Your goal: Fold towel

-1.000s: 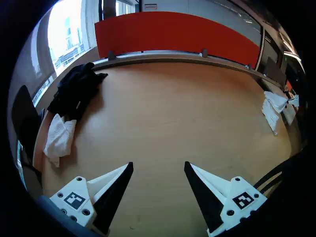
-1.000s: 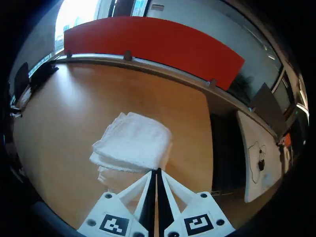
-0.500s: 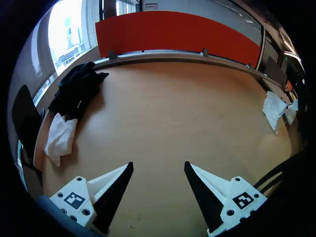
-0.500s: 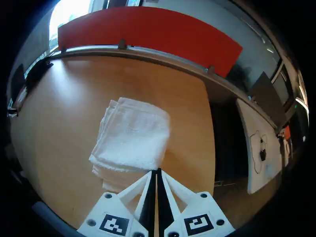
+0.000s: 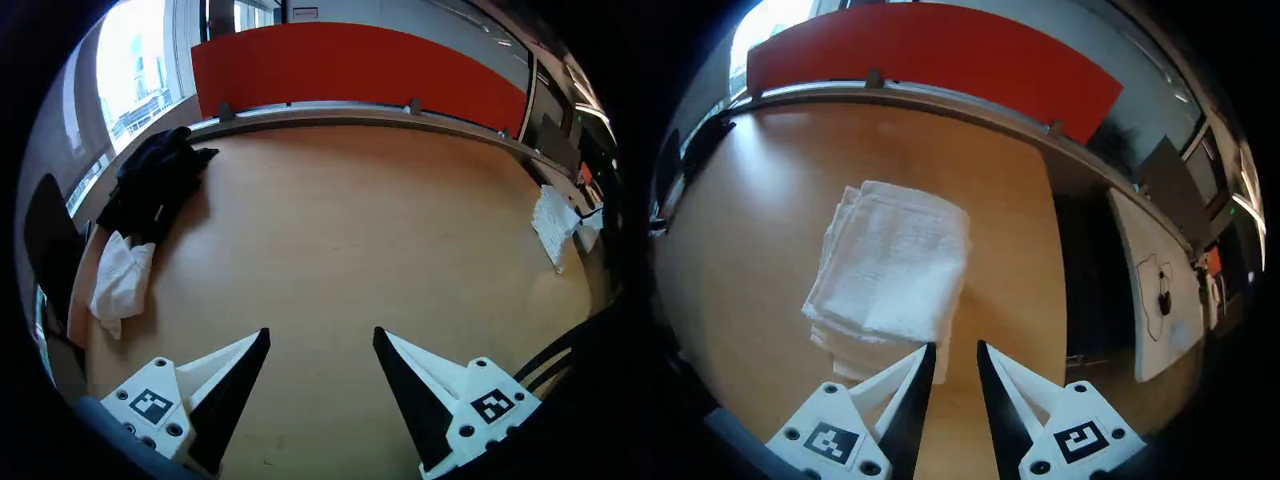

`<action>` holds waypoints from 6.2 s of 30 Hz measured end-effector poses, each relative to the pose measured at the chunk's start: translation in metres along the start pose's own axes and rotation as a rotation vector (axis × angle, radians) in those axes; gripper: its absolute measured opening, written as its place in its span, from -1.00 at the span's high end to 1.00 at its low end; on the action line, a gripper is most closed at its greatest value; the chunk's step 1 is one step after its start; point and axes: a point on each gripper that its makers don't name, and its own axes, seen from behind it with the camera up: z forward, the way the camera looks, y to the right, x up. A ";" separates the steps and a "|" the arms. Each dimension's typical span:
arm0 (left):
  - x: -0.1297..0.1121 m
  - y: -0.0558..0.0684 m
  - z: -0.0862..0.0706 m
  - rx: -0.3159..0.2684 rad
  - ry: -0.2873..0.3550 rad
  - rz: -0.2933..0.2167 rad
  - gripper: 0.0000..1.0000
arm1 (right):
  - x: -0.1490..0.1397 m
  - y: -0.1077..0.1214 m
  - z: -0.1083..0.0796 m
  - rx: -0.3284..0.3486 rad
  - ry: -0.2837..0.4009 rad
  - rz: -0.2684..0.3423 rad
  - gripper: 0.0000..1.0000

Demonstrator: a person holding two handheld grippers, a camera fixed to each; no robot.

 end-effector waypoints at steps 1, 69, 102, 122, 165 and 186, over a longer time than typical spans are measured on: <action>0.000 0.000 0.000 0.000 0.000 0.000 -0.92 | 0.000 0.001 0.000 -0.003 0.000 0.003 0.22; 0.041 -0.006 -0.005 -0.003 0.098 -0.006 -0.92 | 0.088 -0.055 -0.043 0.004 0.424 0.245 -1.00; 0.126 -0.025 -0.028 0.028 0.380 -0.114 -0.91 | 0.141 -0.040 -0.102 -0.055 0.826 0.380 -0.99; 0.170 -0.045 -0.047 0.069 0.529 -0.107 -0.91 | 0.190 -0.098 -0.141 0.002 0.916 0.283 -0.99; 0.190 -0.040 -0.061 0.055 0.771 -0.077 -0.91 | 0.223 -0.226 -0.167 0.064 0.942 0.235 -0.99; 0.124 -0.046 -0.010 0.065 0.848 -0.111 -0.91 | 0.204 -0.256 -0.143 0.061 0.936 0.201 -0.99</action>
